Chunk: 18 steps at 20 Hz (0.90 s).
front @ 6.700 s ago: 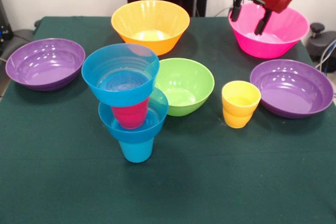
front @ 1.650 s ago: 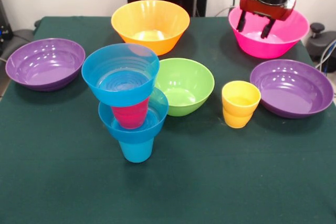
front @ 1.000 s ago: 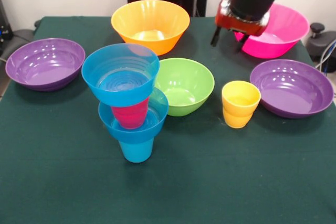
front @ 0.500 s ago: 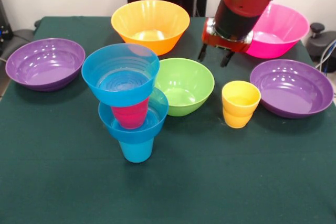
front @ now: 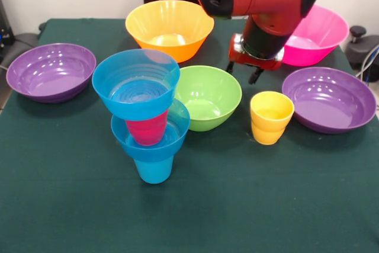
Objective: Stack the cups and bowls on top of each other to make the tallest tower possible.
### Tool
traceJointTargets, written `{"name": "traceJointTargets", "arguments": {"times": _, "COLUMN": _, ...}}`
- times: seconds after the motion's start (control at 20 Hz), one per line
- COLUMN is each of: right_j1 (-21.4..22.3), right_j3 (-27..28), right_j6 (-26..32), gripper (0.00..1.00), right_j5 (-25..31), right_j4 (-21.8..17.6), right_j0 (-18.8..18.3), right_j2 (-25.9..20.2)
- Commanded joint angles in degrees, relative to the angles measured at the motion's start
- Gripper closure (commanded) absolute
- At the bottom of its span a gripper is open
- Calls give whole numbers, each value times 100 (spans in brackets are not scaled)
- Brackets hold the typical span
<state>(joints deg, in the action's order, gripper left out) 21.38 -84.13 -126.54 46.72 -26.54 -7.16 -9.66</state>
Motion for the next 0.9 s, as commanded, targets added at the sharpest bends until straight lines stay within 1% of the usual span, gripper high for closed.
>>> {"name": "traceJointTargets", "arguments": {"times": 0.05, "right_j1": -269, "right_j3": 522, "right_j6": 1238, "gripper": 0, "right_j5": -144, "right_j4": -439, "right_j0": -15, "right_j2": -625}}
{"name": "traceJointTargets", "arguments": {"times": 0.1, "right_j1": -272, "right_j3": 410, "right_j6": 1170, "gripper": 0, "right_j5": -272, "right_j4": -484, "right_j0": -9, "right_j2": -603}}
{"name": "traceJointTargets", "arguments": {"times": 0.25, "right_j1": -238, "right_j3": 392, "right_j6": 1210, "gripper": 0, "right_j5": -296, "right_j4": -529, "right_j0": -69, "right_j2": -607}}
{"name": "traceJointTargets", "arguments": {"times": 0.3, "right_j1": -255, "right_j3": 381, "right_j6": 1131, "gripper": 0, "right_j5": -334, "right_j4": -549, "right_j0": 20, "right_j2": -610}}
{"name": "traceJointTargets", "arguments": {"times": 0.35, "right_j1": -258, "right_j3": 371, "right_j6": 1132, "gripper": 0, "right_j5": -342, "right_j4": -557, "right_j0": 15, "right_j2": -621}}
{"name": "traceJointTargets", "arguments": {"times": 0.4, "right_j1": -253, "right_j3": 372, "right_j6": 1250, "gripper": 0, "right_j5": -325, "right_j4": -560, "right_j0": -162, "right_j2": -616}}
{"name": "traceJointTargets", "arguments": {"times": 0.45, "right_j1": -230, "right_j3": 351, "right_j6": 1259, "gripper": 0, "right_j5": -289, "right_j4": -538, "right_j0": -189, "right_j2": -625}}
{"name": "traceJointTargets", "arguments": {"times": 0.5, "right_j1": -192, "right_j3": 332, "right_j6": 1176, "gripper": 0, "right_j5": -229, "right_j4": -493, "right_j0": -81, "right_j2": -651}}
{"name": "traceJointTargets", "arguments": {"times": 0.65, "right_j1": -23, "right_j3": 248, "right_j6": 1175, "gripper": 0, "right_j5": 2, "right_j4": -357, "right_j0": -77, "right_j2": -710}}
{"name": "traceJointTargets", "arguments": {"times": 0.7, "right_j1": 83, "right_j3": 138, "right_j6": 1100, "gripper": 0, "right_j5": 70, "right_j4": -294, "right_j0": 23, "right_j2": -748}}
{"name": "traceJointTargets", "arguments": {"times": 0.75, "right_j1": 158, "right_j3": 127, "right_j6": 1134, "gripper": 0, "right_j5": 205, "right_j4": -225, "right_j0": 12, "right_j2": -786}}
{"name": "traceJointTargets", "arguments": {"times": 0.8, "right_j1": 170, "right_j3": 306, "right_j6": 1286, "gripper": 0, "right_j5": 464, "right_j4": -135, "right_j0": -100, "right_j2": -839}}
{"name": "traceJointTargets", "arguments": {"times": 0.9, "right_j1": 334, "right_j3": 295, "right_j6": 1351, "gripper": 0, "right_j5": 732, "right_j4": -18, "right_j0": -139, "right_j2": -905}}
